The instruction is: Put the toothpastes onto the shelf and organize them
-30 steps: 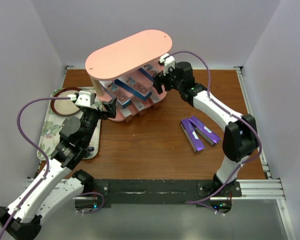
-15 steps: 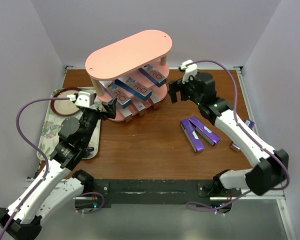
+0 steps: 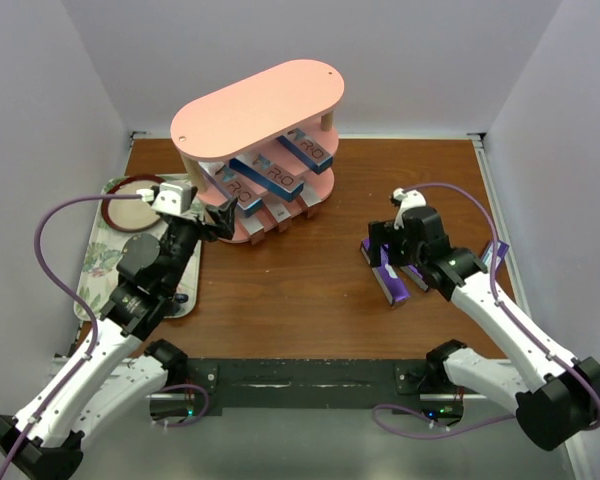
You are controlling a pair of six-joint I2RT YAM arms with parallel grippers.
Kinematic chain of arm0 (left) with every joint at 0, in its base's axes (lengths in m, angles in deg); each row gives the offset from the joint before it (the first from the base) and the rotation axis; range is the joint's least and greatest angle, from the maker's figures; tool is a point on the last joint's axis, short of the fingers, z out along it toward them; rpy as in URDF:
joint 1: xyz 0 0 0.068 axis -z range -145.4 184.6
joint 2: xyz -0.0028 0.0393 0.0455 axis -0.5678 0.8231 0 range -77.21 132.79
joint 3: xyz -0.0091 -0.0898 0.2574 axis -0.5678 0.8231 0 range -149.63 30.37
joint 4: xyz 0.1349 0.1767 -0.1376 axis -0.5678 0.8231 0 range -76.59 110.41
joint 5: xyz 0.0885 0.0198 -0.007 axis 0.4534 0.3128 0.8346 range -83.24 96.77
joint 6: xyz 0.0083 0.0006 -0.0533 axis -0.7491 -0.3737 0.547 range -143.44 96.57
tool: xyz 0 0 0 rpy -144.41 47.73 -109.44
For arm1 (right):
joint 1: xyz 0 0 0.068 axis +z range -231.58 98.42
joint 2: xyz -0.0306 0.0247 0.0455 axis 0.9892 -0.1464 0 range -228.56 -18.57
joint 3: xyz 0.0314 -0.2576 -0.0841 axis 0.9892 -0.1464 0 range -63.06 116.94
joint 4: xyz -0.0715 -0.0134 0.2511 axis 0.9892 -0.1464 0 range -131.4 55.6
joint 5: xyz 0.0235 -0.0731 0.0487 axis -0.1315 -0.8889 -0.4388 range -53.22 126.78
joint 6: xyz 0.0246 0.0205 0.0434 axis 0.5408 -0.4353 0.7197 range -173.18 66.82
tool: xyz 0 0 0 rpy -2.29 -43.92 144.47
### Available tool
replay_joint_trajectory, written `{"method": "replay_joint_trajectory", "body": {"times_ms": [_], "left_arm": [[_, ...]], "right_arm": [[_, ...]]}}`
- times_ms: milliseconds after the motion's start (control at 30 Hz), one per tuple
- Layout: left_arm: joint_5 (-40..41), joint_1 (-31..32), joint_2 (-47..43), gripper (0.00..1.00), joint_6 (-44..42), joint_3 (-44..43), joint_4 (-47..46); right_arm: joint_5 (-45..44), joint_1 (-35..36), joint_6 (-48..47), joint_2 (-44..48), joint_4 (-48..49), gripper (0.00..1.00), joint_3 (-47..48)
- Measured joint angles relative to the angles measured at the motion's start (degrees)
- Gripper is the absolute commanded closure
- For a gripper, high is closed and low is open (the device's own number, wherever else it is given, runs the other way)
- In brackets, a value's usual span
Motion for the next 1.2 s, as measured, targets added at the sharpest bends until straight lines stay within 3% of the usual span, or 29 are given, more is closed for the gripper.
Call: {"method": "replay_joint_trajectory", "body": {"times_ms": [567,1000,1200], "left_arm": [[0.1,0.0,-0.5,0.07,0.5,0.0,0.1],[1.7,-1.2,-4.1,0.07,1.0,0.0,-0.1],[1.6,-1.9,-3.9,0.07,1.0,0.0,-0.1]], "right_arm": [[1.2,-3.2,12.1,-3.6,-2.5,0.03,-12.0],[5.9,-3.7,12.0,-8.2,-0.7,0.18,-12.1],[4.7,-1.4,12.1,-9.8,-0.4,0.2,-12.0]]}}
